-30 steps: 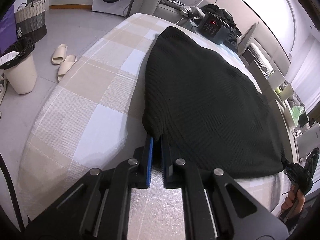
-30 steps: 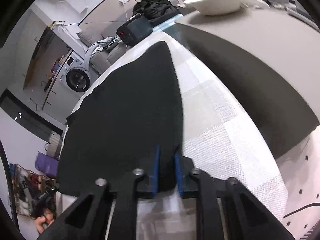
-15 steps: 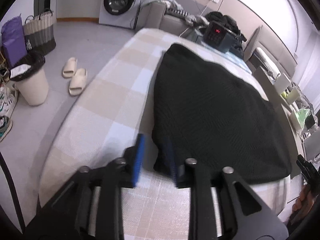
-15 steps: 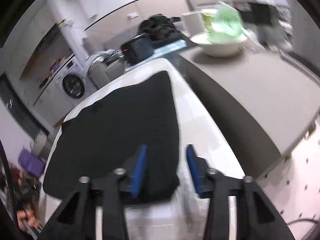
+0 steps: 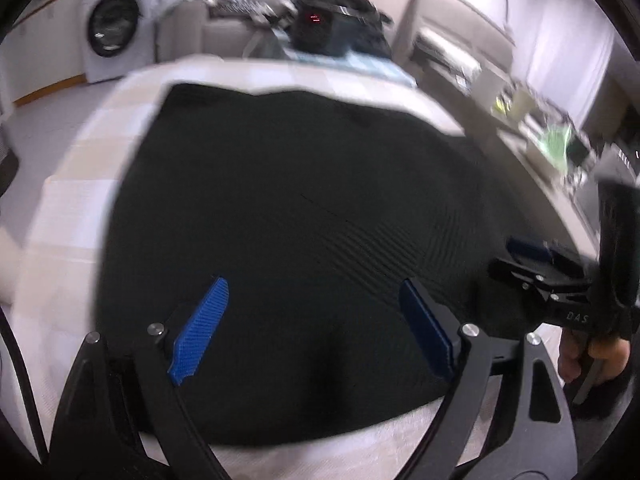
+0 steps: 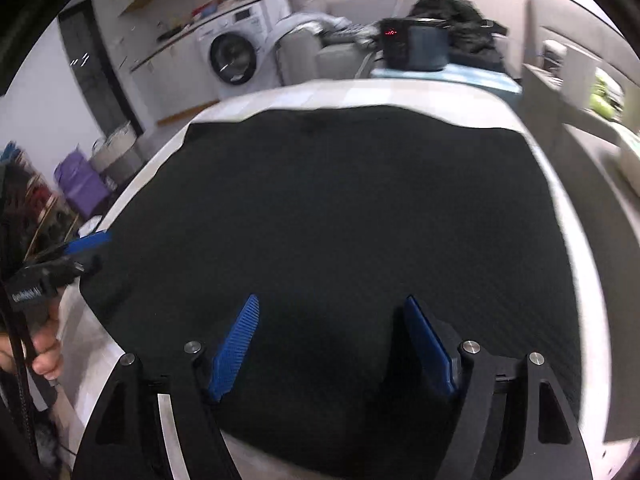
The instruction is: Fold small clothes
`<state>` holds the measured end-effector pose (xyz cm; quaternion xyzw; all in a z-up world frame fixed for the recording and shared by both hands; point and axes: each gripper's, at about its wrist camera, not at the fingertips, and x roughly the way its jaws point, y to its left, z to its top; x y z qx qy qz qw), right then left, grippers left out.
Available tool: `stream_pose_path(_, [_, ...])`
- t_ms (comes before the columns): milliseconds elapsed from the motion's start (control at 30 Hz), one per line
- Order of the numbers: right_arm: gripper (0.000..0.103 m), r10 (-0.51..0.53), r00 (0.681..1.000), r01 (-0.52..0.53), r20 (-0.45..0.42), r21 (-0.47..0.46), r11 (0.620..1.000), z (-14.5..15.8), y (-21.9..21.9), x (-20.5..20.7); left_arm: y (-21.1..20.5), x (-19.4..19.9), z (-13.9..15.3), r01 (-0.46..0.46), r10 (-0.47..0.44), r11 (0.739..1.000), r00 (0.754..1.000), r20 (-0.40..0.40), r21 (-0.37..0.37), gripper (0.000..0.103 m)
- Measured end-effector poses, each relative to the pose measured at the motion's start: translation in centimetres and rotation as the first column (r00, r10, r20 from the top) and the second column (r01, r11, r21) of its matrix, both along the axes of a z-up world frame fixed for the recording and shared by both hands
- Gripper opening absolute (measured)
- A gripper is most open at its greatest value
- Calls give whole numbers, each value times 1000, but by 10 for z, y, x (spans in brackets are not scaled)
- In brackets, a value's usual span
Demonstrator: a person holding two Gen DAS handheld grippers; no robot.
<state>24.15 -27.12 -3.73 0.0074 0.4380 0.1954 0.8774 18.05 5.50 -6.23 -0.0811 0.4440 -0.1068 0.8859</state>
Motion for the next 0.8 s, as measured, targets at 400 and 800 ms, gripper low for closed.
stream_pose_path(400, [78,-181,983,176,-20,-140,974,-20,-67,5,18,15,-26,-4,6,999,999,-43,47,86])
stream_pose_path(800, [78,-169,986,169,-14,-14,986,3,-52,18,-9,57,-9,22,-22,1000,999,-35,-5,86])
